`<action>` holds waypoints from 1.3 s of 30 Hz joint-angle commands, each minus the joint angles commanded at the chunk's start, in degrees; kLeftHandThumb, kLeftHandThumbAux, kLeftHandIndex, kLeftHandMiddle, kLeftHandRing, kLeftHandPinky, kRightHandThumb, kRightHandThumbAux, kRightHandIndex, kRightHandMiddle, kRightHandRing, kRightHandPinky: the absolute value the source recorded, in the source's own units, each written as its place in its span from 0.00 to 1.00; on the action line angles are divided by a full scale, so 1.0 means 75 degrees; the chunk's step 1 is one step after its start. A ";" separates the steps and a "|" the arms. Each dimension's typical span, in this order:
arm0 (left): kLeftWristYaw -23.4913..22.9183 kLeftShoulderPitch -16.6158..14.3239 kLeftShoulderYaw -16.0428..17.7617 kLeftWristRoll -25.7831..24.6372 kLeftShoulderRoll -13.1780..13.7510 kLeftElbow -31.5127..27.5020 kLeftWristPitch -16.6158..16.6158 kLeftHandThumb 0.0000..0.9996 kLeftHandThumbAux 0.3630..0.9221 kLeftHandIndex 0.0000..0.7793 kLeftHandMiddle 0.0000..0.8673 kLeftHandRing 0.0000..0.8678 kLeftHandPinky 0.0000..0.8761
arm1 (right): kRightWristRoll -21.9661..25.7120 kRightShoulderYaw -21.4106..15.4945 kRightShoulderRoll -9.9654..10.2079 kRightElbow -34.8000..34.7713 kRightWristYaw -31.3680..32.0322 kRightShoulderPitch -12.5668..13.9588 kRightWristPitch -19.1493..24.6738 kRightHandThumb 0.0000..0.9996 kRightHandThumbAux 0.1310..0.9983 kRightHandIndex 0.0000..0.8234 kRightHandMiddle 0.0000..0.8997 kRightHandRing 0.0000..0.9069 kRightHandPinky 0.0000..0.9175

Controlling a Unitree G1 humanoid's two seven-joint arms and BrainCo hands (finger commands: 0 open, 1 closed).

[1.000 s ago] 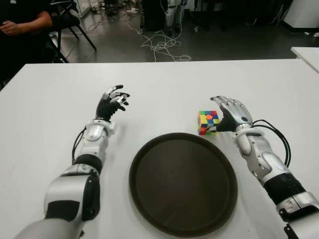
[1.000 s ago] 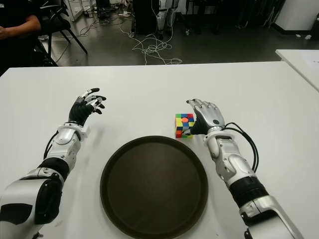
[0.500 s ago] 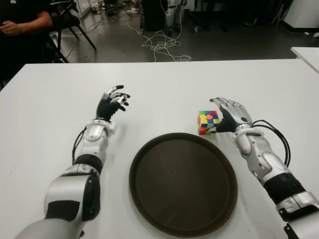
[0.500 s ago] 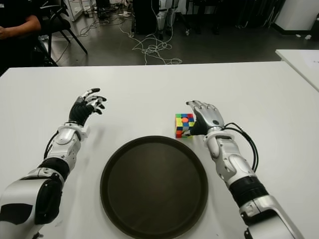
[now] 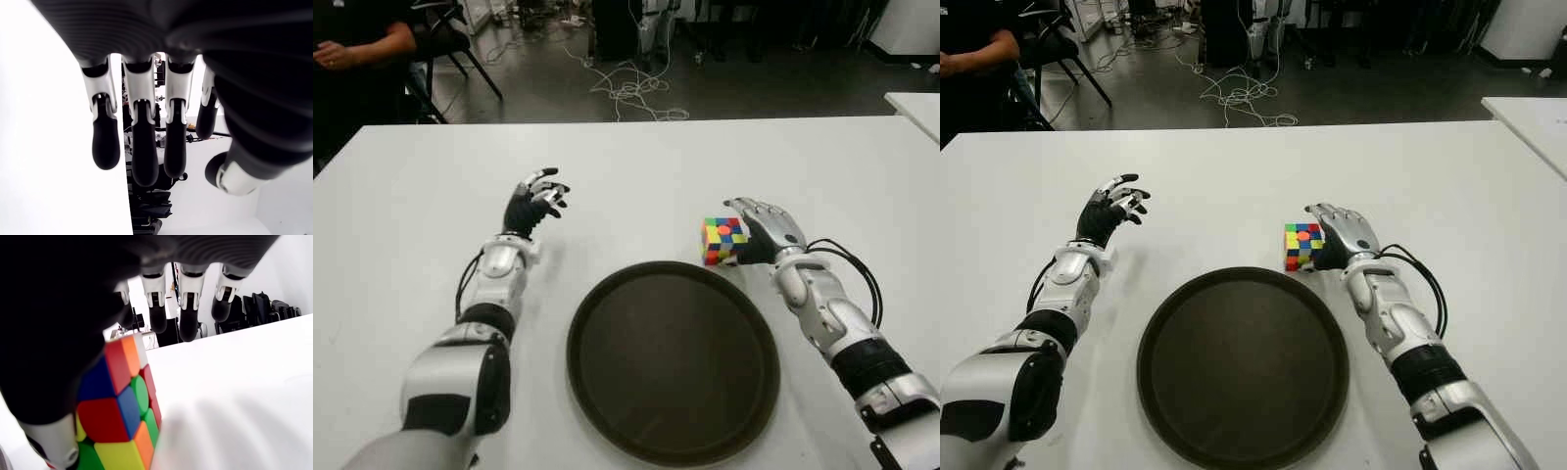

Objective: Pick up the Rubik's Cube and put it in the plate

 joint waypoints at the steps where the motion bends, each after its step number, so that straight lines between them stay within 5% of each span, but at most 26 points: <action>1: 0.0003 -0.0001 -0.0002 0.0000 0.0001 0.0001 0.0005 0.13 0.57 0.30 0.48 0.58 0.64 | 0.0003 0.0010 -0.0003 0.0005 -0.0006 0.0000 -0.0016 0.00 0.71 0.15 0.17 0.17 0.13; 39: 0.0002 -0.0036 -0.0035 -0.0012 -0.0019 0.0025 -0.0023 0.13 0.55 0.32 0.49 0.59 0.64 | 0.0103 0.0385 0.0160 -0.0524 0.0554 0.0185 0.0036 0.00 0.74 0.16 0.18 0.18 0.17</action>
